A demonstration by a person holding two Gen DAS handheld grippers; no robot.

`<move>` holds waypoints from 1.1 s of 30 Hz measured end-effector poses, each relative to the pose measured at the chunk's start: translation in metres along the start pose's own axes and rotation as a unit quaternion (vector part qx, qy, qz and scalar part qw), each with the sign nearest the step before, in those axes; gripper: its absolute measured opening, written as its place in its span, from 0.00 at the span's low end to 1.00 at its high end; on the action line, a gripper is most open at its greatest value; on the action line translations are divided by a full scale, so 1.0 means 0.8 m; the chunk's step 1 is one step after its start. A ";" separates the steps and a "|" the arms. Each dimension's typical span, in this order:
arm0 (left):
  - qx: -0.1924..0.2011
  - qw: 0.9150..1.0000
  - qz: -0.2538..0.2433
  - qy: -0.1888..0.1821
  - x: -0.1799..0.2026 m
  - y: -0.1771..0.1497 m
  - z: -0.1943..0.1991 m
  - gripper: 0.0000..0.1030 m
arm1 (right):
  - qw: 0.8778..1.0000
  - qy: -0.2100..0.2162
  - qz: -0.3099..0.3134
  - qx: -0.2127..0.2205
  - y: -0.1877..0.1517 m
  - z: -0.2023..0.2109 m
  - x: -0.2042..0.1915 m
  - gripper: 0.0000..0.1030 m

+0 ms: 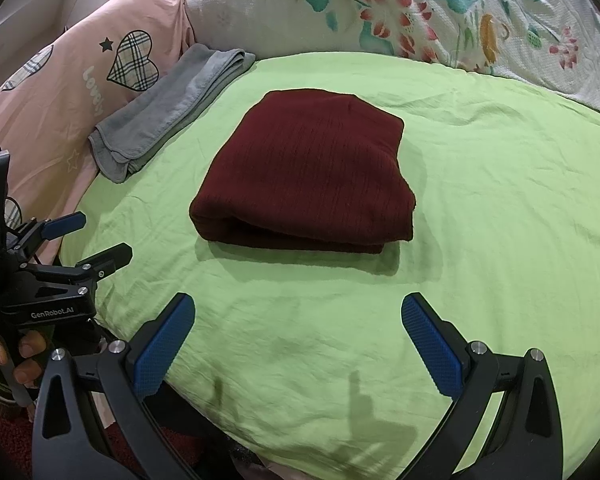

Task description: Fold large clothes

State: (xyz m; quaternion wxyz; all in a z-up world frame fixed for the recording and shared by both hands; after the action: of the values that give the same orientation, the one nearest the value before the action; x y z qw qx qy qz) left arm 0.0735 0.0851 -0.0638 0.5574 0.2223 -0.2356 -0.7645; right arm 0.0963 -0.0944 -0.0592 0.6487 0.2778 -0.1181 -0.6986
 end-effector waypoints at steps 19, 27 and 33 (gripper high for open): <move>-0.002 1.000 -0.003 -0.002 -0.002 -0.001 -0.005 0.95 | 1.000 0.000 -0.002 -0.002 -0.001 -0.004 0.001 1.00; -0.005 1.000 -0.005 -0.002 -0.005 0.002 -0.011 0.95 | 1.000 0.001 -0.002 -0.002 -0.001 -0.005 0.002 1.00; -0.004 1.000 -0.010 0.000 -0.006 0.006 -0.015 0.95 | 1.000 0.000 -0.001 -0.002 0.000 -0.005 0.002 1.00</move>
State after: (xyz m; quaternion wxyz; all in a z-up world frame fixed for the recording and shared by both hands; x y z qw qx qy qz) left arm 0.0859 0.0873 -0.0703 0.5503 0.2229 -0.2301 -0.7711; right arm 0.0984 -0.0954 -0.0630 0.6487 0.2768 -0.1160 -0.6994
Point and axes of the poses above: each gripper's, at about its wrist camera, not at the fingertips, and z roughly against the way its jaws point, x to its right, y to its top, the point moved 9 cm from there along -z, roughly the way its jaws point, and after that the axes turned 7 degrees about -y, right-handed, at the moved point
